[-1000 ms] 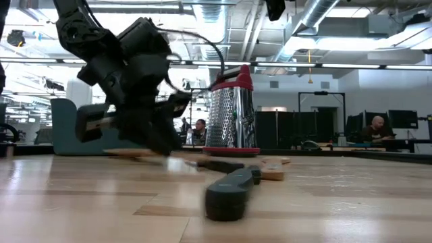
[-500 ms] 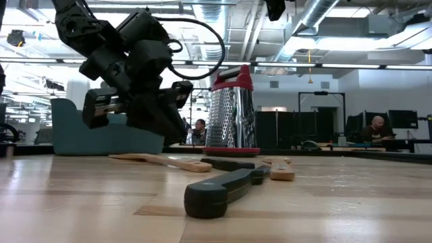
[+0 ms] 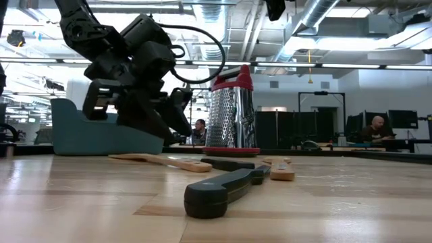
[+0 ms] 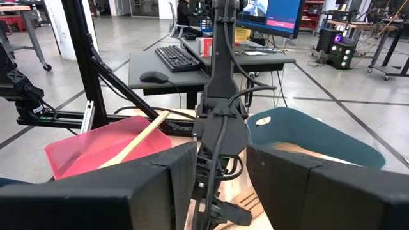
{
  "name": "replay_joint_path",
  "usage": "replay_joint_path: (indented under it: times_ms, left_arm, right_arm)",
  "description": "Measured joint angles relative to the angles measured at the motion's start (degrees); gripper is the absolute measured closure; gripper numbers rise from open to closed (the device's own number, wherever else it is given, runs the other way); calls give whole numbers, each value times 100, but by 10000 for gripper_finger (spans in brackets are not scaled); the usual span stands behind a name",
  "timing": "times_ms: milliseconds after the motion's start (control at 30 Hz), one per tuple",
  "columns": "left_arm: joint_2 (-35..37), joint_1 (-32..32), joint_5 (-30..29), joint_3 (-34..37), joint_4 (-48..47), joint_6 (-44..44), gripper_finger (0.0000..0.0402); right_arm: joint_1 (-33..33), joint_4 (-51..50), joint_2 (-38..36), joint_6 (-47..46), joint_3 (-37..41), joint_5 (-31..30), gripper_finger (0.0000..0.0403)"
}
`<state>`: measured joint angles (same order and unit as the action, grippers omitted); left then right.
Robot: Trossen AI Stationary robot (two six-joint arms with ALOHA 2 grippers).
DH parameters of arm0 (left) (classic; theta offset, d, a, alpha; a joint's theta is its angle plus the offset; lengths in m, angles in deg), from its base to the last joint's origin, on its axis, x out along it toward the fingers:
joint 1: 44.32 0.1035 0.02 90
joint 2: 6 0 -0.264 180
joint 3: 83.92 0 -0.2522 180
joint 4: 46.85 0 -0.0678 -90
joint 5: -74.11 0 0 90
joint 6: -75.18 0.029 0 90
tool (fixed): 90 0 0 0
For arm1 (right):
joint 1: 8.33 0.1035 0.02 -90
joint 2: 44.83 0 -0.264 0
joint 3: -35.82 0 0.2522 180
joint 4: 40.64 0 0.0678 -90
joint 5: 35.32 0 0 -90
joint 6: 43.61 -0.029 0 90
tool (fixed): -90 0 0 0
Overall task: Pick & Place Kitchen Items
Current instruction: Put the brown wooden spatula into the pink bin
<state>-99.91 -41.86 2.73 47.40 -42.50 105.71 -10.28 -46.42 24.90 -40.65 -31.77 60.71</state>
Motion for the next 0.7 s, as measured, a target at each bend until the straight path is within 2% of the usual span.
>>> replay_joint_path:
  times_ms: [233, 700]
  left_arm:
    - [-133, -67, 130, -7, 31, -75, 218]
    - [-1020, -49, 271, -26, 416, 39, 229]
  right_arm:
    - [0, -2, 0, 0, 0, 2, 255]
    - [4, -157, 0, -1, 0, 4, 255]
